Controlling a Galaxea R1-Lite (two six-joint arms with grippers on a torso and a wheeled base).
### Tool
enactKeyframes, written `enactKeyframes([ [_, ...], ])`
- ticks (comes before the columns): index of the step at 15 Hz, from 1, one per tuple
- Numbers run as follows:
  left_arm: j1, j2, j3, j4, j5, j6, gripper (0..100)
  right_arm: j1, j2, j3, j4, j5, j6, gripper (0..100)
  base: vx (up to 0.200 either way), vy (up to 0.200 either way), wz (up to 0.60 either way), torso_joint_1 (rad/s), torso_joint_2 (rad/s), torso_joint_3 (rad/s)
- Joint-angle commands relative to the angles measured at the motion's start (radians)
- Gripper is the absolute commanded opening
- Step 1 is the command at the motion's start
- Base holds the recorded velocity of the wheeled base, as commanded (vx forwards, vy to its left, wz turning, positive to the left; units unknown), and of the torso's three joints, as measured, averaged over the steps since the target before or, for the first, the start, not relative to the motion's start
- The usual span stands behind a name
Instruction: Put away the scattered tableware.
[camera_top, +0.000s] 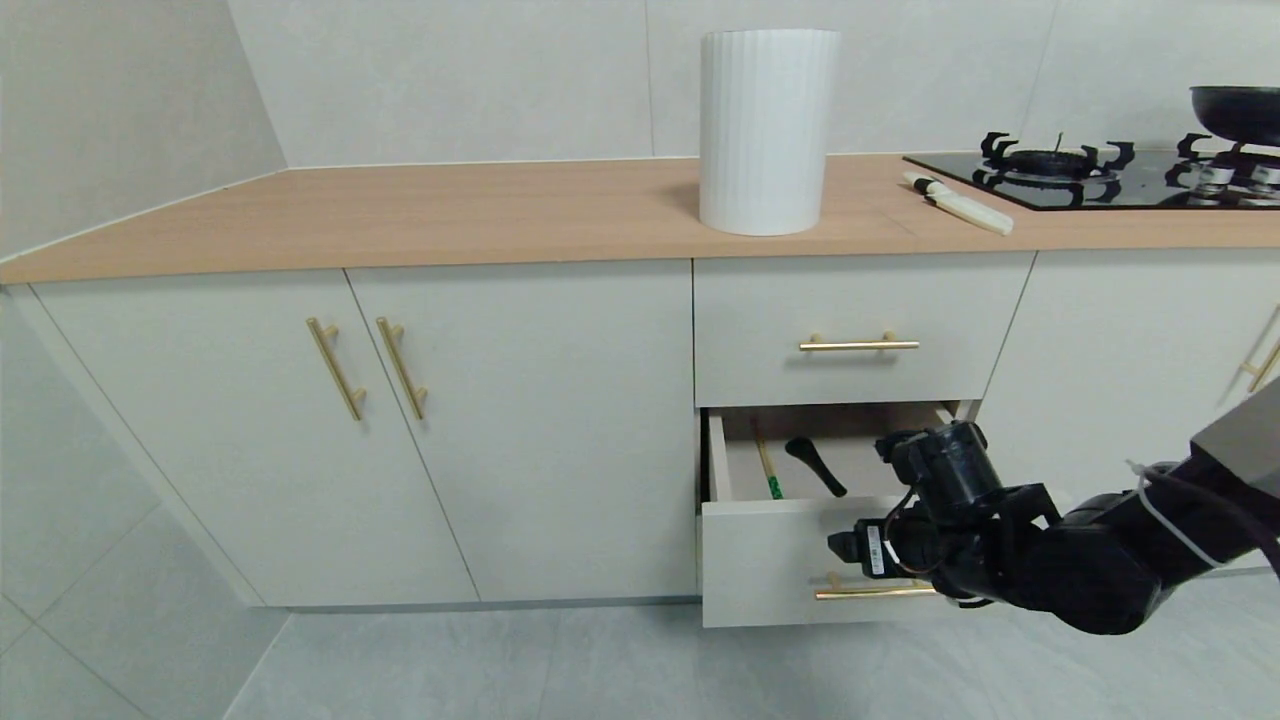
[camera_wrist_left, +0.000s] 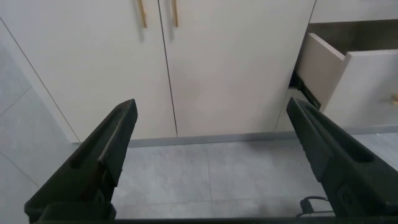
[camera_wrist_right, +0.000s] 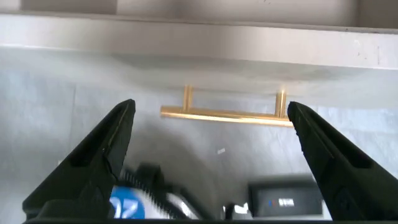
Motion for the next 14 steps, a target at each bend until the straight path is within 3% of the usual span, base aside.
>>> enactKeyframes([
  [1, 0.0, 0.001, 0.0, 0.0, 0.0, 0.0, 100, -0.021, 0.08, -0.028, -0.024, -0.01, -0.002, 100, 0.0, 0.0, 0.0, 0.0, 0.0, 0.0],
  [3, 0.0, 0.001, 0.0, 0.0, 0.0, 0.0, 100, -0.038, 0.13, -0.065, -0.058, -0.047, -0.001, 100, 0.0, 0.0, 0.0, 0.0, 0.0, 0.0],
  [7, 0.0, 0.001, 0.0, 0.0, 0.0, 0.0, 100, -0.056, 0.207, -0.077, -0.264, -0.063, -0.005, 100, 0.0, 0.0, 0.0, 0.0, 0.0, 0.0],
  [14, 0.0, 0.001, 0.0, 0.0, 0.0, 0.0, 100, -0.079, 0.285, -0.137, -0.402, -0.093, -0.008, 100, 0.0, 0.0, 0.0, 0.0, 0.0, 0.0],
])
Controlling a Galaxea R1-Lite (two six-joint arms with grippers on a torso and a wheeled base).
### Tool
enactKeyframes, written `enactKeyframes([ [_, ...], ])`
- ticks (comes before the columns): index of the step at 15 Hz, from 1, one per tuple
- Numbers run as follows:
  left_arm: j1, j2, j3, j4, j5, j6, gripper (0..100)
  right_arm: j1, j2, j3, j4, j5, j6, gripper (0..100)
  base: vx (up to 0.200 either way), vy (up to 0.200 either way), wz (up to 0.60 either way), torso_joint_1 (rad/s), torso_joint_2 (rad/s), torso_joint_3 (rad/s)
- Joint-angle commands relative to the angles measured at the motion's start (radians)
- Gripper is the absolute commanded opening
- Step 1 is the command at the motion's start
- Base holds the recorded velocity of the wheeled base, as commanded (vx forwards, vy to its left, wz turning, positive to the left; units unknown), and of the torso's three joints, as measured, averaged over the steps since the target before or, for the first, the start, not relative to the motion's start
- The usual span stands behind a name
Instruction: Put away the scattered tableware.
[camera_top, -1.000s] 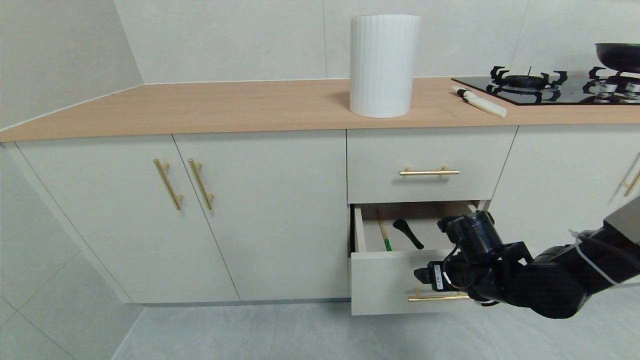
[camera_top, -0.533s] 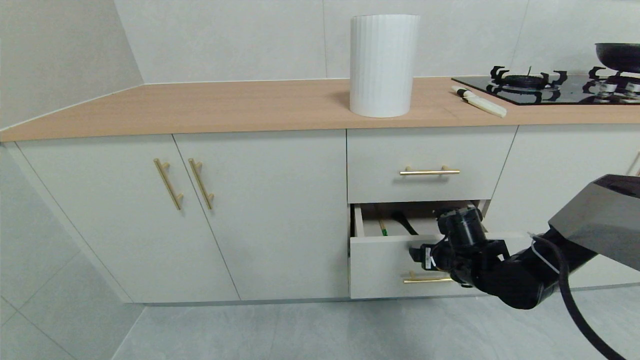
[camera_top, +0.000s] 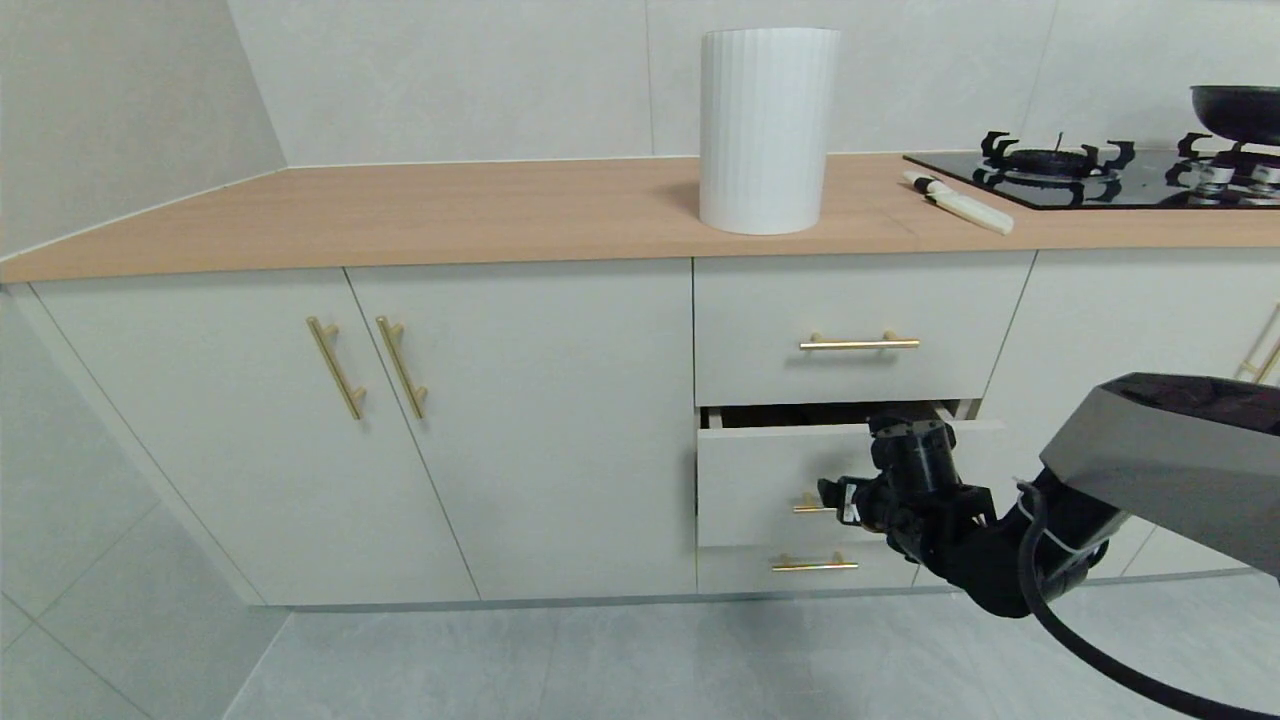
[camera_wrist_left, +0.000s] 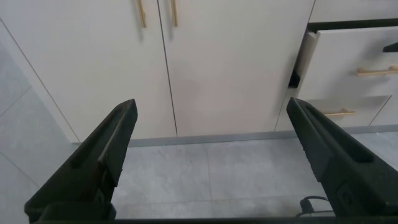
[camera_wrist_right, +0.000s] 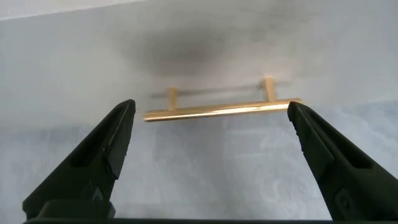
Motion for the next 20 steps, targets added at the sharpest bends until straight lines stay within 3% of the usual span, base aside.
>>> enactKeyframes([
  [1, 0.0, 0.001, 0.0, 0.0, 0.0, 0.0, 100, -0.009, 0.015, -0.029, 0.005, 0.001, -0.008, 100, 0.0, 0.0, 0.0, 0.0, 0.0, 0.0],
  [5, 0.0, 0.001, 0.0, 0.0, 0.0, 0.0, 100, -0.04, 0.077, -0.149, 0.008, 0.007, -0.077, 100, 0.0, 0.0, 0.0, 0.0, 0.0, 0.0],
  [20, 0.0, 0.001, 0.0, 0.0, 0.0, 0.0, 100, -0.1, 0.21, -0.302, -0.081, -0.003, -0.071, 100, 0.0, 0.0, 0.0, 0.0, 0.0, 0.0],
])
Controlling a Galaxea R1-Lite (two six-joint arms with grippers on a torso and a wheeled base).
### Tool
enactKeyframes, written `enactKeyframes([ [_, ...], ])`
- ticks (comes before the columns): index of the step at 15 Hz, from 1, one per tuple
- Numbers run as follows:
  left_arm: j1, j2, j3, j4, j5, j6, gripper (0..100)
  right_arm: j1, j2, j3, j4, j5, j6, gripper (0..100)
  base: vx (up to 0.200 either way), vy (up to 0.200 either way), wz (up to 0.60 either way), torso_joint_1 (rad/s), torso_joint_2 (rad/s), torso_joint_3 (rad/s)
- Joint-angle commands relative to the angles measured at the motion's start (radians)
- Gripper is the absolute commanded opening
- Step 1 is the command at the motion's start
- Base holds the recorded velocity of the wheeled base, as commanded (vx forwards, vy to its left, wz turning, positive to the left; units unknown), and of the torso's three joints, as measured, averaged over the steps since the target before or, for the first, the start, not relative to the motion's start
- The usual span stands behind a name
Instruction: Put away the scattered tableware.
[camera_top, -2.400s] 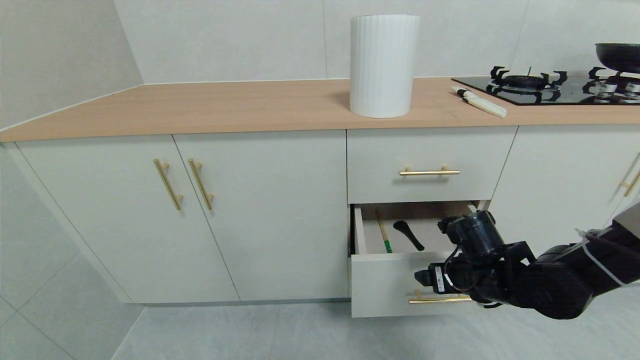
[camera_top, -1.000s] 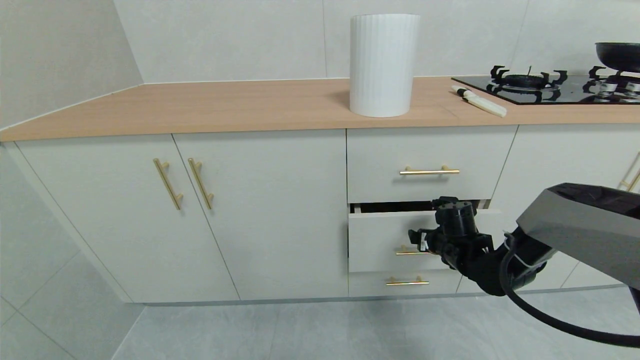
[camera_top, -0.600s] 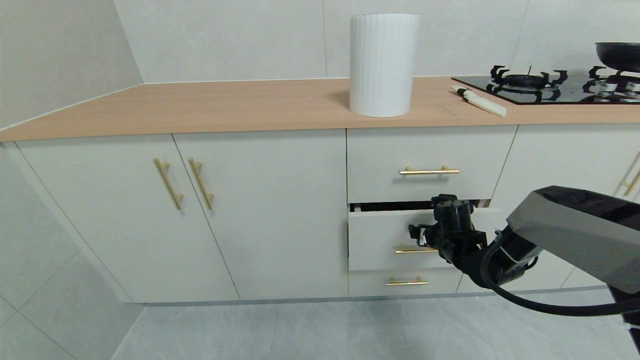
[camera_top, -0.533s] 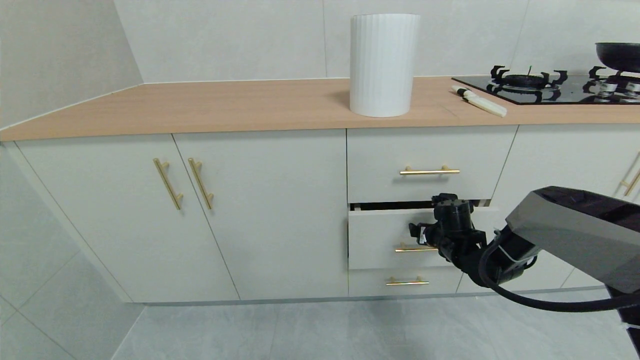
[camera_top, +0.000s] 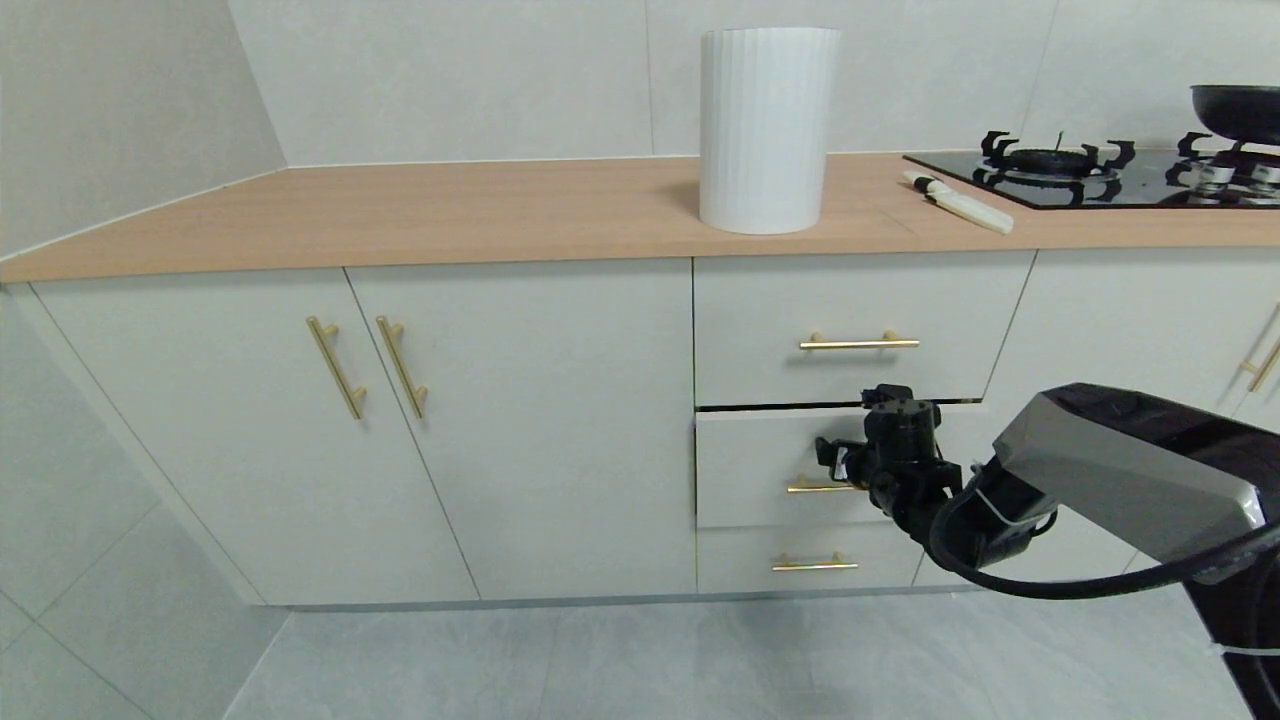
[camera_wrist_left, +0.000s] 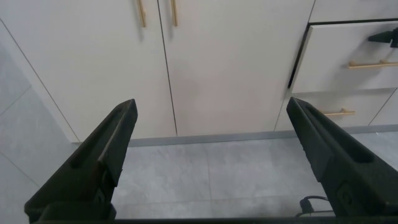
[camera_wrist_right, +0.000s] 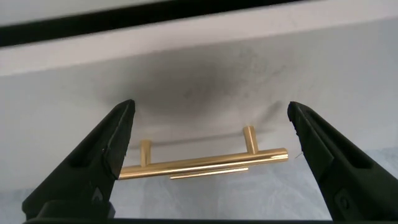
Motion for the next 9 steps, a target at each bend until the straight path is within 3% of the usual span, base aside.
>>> enactKeyframes([
  [1, 0.0, 0.001, 0.0, 0.0, 0.0, 0.0, 100, -0.01, 0.02, -0.021, -0.012, -0.001, 0.001, 100, 0.0, 0.0, 0.0, 0.0, 0.0, 0.0],
  [9, 0.0, 0.001, 0.0, 0.0, 0.0, 0.0, 100, -0.029, 0.067, -0.09, -0.049, -0.04, 0.003, 100, 0.0, 0.0, 0.0, 0.0, 0.0, 0.0],
])
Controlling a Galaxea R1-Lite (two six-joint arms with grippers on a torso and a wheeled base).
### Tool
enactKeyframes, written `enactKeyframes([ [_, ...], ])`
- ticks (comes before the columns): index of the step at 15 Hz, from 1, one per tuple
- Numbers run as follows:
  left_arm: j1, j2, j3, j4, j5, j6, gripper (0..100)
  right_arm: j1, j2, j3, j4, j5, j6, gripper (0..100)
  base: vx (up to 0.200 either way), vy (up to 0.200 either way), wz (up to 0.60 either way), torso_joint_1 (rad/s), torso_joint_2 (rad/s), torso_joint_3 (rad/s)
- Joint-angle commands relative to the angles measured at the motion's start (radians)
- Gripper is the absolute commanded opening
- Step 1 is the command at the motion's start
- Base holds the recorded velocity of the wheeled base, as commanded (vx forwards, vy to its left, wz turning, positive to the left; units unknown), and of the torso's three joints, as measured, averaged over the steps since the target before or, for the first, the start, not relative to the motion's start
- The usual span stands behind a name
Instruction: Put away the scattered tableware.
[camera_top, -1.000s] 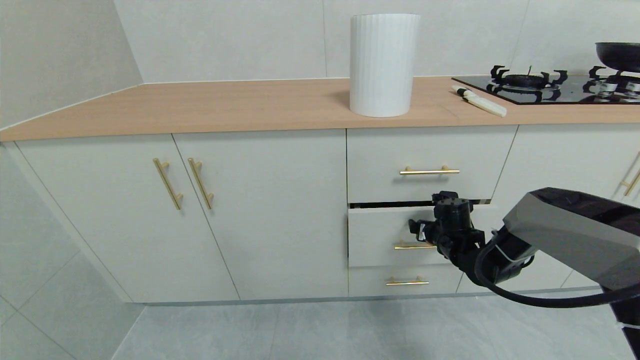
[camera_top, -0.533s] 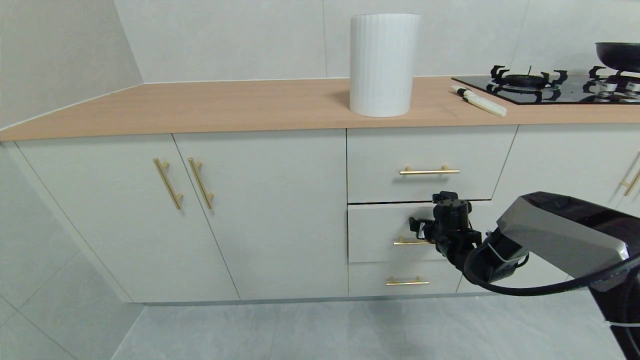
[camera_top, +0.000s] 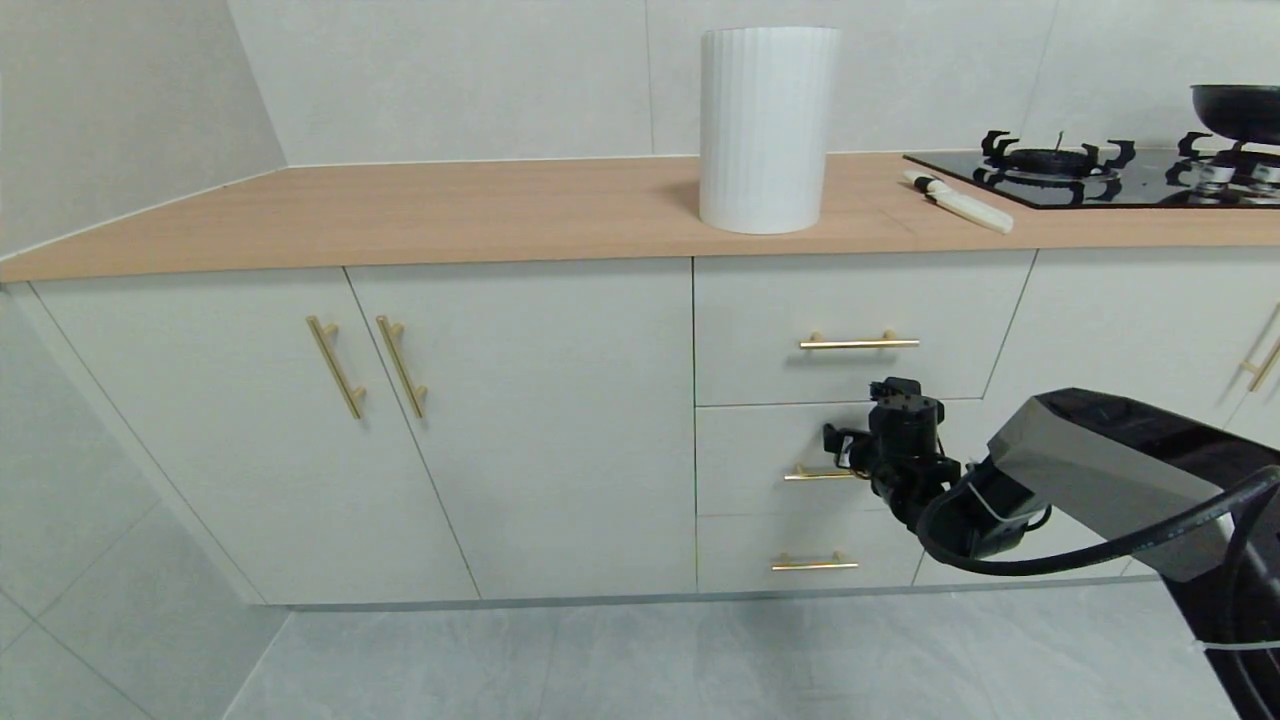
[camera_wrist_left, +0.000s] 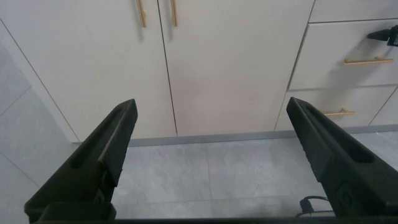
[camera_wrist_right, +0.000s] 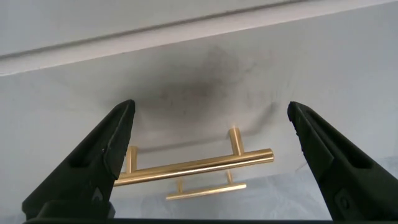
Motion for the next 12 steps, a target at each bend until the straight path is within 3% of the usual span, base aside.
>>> enactKeyframes([
  [1, 0.0, 0.0, 0.0, 0.0, 0.0, 0.0, 100, -0.004, 0.017, -0.027, -0.005, -0.012, 0.0, 100, 0.0, 0.0, 0.0, 0.0, 0.0, 0.0],
  [8, 0.0, 0.0, 0.0, 0.0, 0.0, 0.0, 100, -0.007, 0.014, -0.024, -0.006, -0.023, 0.0, 100, 0.0, 0.0, 0.0, 0.0, 0.0, 0.0],
  [12, 0.0, 0.0, 0.0, 0.0, 0.0, 0.0, 100, -0.005, -0.121, 0.143, -0.005, -0.014, -0.003, 100, 0.0, 0.0, 0.0, 0.0, 0.0, 0.0],
])
